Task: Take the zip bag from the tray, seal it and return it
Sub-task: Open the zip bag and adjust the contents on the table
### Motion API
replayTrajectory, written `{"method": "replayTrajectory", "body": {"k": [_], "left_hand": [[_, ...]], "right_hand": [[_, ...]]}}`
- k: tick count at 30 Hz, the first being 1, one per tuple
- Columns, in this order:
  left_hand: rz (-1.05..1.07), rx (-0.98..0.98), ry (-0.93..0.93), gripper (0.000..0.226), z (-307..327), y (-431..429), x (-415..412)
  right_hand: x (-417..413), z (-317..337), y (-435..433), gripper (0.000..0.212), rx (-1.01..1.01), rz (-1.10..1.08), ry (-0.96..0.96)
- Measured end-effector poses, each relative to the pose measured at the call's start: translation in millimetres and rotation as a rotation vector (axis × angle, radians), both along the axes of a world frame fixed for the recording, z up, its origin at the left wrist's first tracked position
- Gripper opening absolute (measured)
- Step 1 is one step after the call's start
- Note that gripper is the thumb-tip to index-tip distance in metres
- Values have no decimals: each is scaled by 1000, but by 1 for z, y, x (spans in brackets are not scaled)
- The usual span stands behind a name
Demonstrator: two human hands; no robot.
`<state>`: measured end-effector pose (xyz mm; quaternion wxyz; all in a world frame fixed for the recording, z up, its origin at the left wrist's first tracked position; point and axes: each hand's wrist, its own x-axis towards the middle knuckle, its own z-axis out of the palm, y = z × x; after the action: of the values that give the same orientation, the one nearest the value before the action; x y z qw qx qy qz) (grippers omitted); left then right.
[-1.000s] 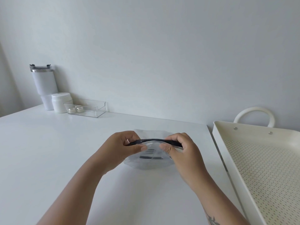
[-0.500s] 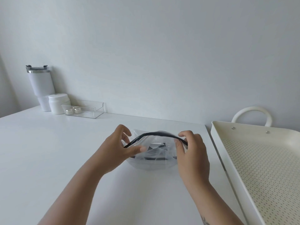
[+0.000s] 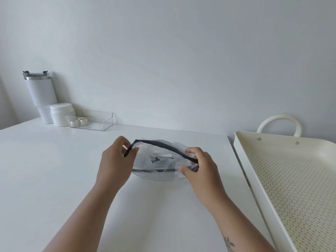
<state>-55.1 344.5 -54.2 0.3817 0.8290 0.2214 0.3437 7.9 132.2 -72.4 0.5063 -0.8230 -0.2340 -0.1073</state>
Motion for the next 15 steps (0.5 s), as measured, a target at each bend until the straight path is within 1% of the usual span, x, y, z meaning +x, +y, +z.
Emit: {"method": "replayTrajectory", "body": {"k": [2, 4, 7, 10, 12, 15], "left_hand": [[36, -53, 7, 23, 1, -1, 1], [-26, -117, 58, 22, 3, -3, 0], [-235, -260, 93, 24, 8, -5, -5], [-530, -574, 84, 39, 13, -3, -10], [-653, -765, -1, 45, 15, -2, -11], [-715, -950, -214, 39, 19, -1, -10]], "right_hand": [[2, -1, 1, 28, 22, -38, -8], [3, -1, 3, 21, 34, -74, -20], [4, -2, 3, 17, 137, -137, 57], [6, 0, -2, 21, 320, -161, 162], [7, 4, -5, 18, 455, -105, 261], [9, 9, -7, 22, 672, 133, 414]]}}
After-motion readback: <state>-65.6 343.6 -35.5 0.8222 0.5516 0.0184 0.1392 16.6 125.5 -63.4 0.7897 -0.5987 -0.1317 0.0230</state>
